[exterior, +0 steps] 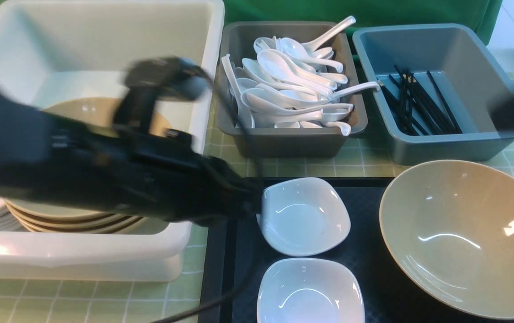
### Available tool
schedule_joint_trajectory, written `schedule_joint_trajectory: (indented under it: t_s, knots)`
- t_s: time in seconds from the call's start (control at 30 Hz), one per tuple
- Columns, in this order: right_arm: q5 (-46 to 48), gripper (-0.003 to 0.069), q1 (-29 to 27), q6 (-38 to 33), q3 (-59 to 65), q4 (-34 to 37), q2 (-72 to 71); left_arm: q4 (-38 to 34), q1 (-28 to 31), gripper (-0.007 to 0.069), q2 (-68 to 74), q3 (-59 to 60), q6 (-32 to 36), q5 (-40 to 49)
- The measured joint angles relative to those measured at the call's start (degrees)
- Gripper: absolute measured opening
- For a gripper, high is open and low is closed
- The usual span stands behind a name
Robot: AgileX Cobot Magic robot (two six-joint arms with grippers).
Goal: On green table put chopsticks spoon bowls plates into blue grey white boxes.
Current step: 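Grasp the large bowl on the tray by its rim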
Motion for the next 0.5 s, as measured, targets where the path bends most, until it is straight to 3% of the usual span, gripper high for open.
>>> schedule_joint_trajectory:
  t_s: [0.23, 0.33, 0.5]
  knots:
    - [-7.68, 0.0024, 0.0, 3.98, 19.55, 0.0, -19.01, 0.43, -5.35, 0.019, 13.5, -10.95, -4.3, 0.59]
    - [-8.0, 0.0024, 0.0, 5.68, 23.5, -0.06, -24.65, 0.49, -7.19, 0.0351, 22.9, -19.56, -4.45, 3.27]
    - [-8.0, 0.0024, 0.0, 5.98, 23.72, -0.04, -26.0, 0.49, -7.49, 0.0507, 34.64, -29.35, -4.67, 5.92]
